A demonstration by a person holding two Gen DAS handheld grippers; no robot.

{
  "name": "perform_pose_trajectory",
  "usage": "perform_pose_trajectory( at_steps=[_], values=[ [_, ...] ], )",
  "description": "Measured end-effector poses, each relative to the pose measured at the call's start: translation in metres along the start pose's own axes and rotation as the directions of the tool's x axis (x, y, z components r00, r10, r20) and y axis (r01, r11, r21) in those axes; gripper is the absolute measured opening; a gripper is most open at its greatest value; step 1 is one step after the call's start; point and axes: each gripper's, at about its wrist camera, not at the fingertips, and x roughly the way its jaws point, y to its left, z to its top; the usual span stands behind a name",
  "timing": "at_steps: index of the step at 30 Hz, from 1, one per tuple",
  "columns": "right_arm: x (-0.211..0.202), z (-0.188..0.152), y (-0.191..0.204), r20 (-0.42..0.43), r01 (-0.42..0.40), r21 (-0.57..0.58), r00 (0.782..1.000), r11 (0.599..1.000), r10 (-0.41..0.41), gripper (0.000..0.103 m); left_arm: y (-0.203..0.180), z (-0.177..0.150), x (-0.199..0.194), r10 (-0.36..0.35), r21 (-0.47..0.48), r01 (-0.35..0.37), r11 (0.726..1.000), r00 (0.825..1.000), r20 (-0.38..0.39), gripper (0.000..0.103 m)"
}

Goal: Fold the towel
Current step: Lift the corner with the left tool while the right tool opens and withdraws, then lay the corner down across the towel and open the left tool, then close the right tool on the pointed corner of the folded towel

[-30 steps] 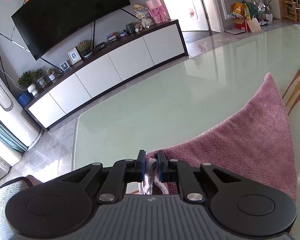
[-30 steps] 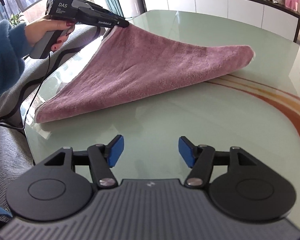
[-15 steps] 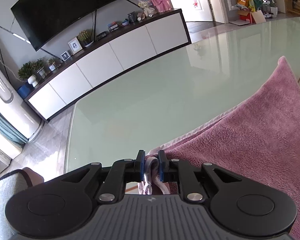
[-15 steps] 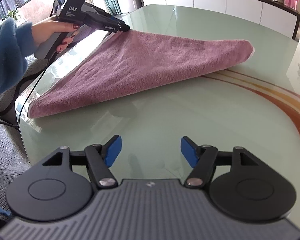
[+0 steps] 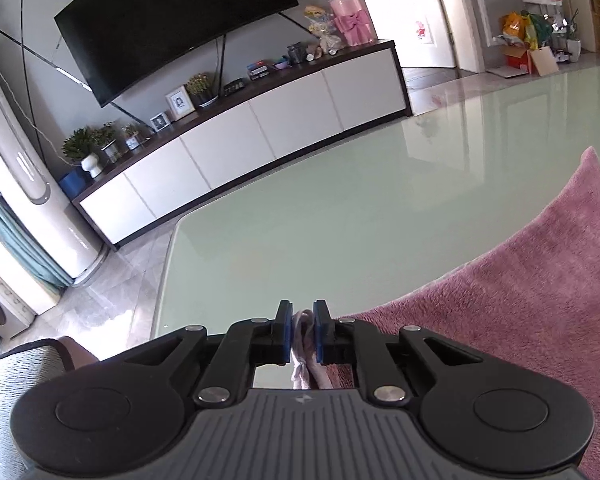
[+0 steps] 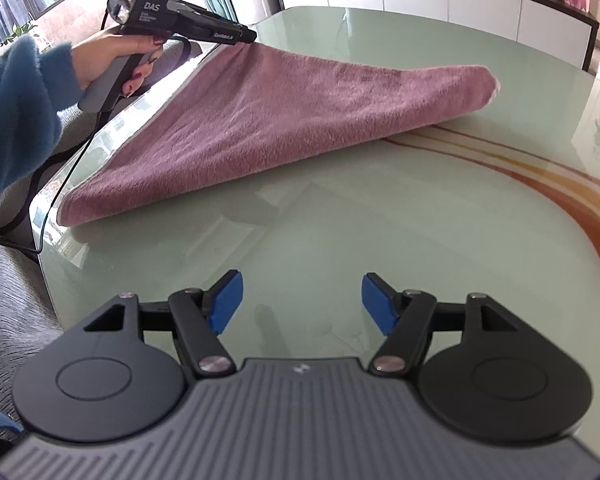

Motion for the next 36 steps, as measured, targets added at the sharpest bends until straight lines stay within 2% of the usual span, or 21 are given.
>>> perform_pose_trajectory(
  at_steps=[6, 9, 10, 11, 14, 16, 18, 24, 27, 31, 36],
  values=[
    [-0.002, -0.005, -0.004, 0.003, 0.001, 0.02, 1.0, 1.0, -0.001, 0.068, 0.0, -0.005, 0.017, -0.005, -0.004, 0.004, 1.0, 0.999, -0.045, 0.013],
    [-0.004, -0.006, -0.004, 0.007, 0.002, 0.035, 1.0, 0.999, -0.002, 0.069, -0.001, -0.007, 0.019, 0.012, 0.001, -0.012, 1.0, 0.998, -0.055, 0.024],
    [-0.005, -0.006, -0.005, 0.01, -0.001, 0.038, 1.0, 0.999, 0.0, 0.07, 0.0, -0.007, 0.018, 0.026, -0.007, -0.026, 1.0, 0.998, -0.05, 0.032],
    [-0.005, -0.005, -0.005, 0.014, -0.006, 0.045, 1.0, 0.999, 0.005, 0.072, 0.002, -0.007, 0.017, 0.043, -0.021, -0.044, 0.999, 0.998, -0.044, 0.039],
    [-0.008, -0.001, -0.009, 0.031, -0.021, 0.066, 0.999, 0.998, 0.019, 0.077, 0.011, -0.006, 0.009, 0.113, -0.063, -0.114, 0.991, 0.993, -0.022, 0.051],
    [-0.009, 0.005, -0.013, 0.042, -0.023, 0.082, 0.999, 0.996, 0.019, 0.077, 0.02, -0.008, -0.007, 0.16, -0.089, -0.16, 0.983, 0.987, -0.007, 0.055],
    [-0.009, 0.011, -0.016, 0.052, -0.023, 0.089, 0.998, 0.996, 0.019, 0.077, 0.026, -0.012, -0.022, 0.161, -0.113, -0.16, 0.981, 0.987, 0.0, 0.056],
    [-0.008, 0.045, -0.025, 0.106, 0.02, 0.031, 0.994, 0.999, -0.024, 0.077, 0.01, -0.042, -0.086, 0.078, -0.128, -0.078, 0.989, 0.997, -0.008, 0.056],
    [0.001, 0.07, -0.04, 0.13, 0.065, 0.025, 0.989, 0.998, -0.067, 0.077, -0.008, -0.065, -0.127, 0.023, -0.16, -0.022, 0.987, 1.0, 0.003, 0.062],
    [0.011, 0.09, -0.071, 0.168, 0.059, 0.147, 0.982, 0.987, -0.083, 0.077, -0.04, -0.095, -0.171, -0.047, -0.22, 0.052, 0.974, 0.998, 0.029, 0.065],
    [0.028, 0.106, -0.112, 0.207, 0.018, 0.332, 0.974, 0.943, -0.091, 0.074, -0.069, -0.12, -0.194, -0.064, -0.275, 0.074, 0.959, 0.997, 0.045, 0.066]
  ],
)
